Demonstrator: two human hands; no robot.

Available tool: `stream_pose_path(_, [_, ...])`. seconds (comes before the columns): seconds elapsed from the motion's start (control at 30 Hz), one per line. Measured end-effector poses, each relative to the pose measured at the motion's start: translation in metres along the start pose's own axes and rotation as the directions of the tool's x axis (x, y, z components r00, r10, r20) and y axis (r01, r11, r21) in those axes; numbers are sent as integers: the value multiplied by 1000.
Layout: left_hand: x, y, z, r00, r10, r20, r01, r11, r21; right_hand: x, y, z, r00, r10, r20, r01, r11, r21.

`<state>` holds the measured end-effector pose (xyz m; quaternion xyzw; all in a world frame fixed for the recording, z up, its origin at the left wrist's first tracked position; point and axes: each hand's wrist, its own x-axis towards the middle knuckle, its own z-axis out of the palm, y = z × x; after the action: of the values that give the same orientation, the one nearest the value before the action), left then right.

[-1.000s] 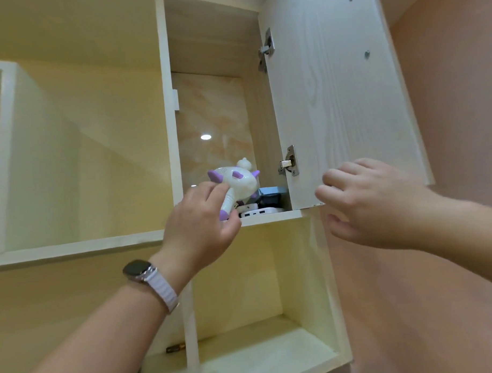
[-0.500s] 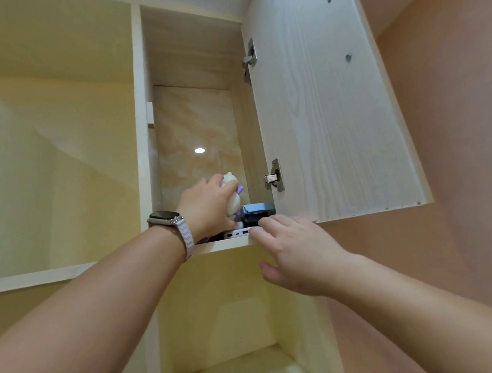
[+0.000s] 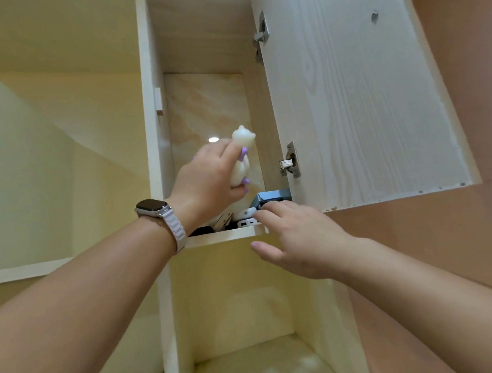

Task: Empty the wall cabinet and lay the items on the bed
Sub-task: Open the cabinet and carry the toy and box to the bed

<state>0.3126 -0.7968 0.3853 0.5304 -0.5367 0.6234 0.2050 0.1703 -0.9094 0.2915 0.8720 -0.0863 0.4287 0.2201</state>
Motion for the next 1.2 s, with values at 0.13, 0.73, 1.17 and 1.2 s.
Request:
stream_pose_path(0.13, [-2, 5, -33, 987, 10, -163, -32, 991, -132, 12, -4, -5, 999, 20, -35, -18, 998, 59])
stream_pose_path(0.73, [-74, 1, -97, 910, -258, -325, 115, 910, -399, 96, 8, -6, 907, 253, 337, -215, 966, -146])
stream_pose_path(1.17, [-88, 0, -103, 920, -284, -270, 137, 880, -456, 88, 5, -13, 927, 313, 207, -308, 950, -55])
stream_pose_path(1.2, [-89, 1, -104, 921, -283, -267, 139, 880, -455, 88, 5, -11, 927, 323, 194, -319, 946, -48])
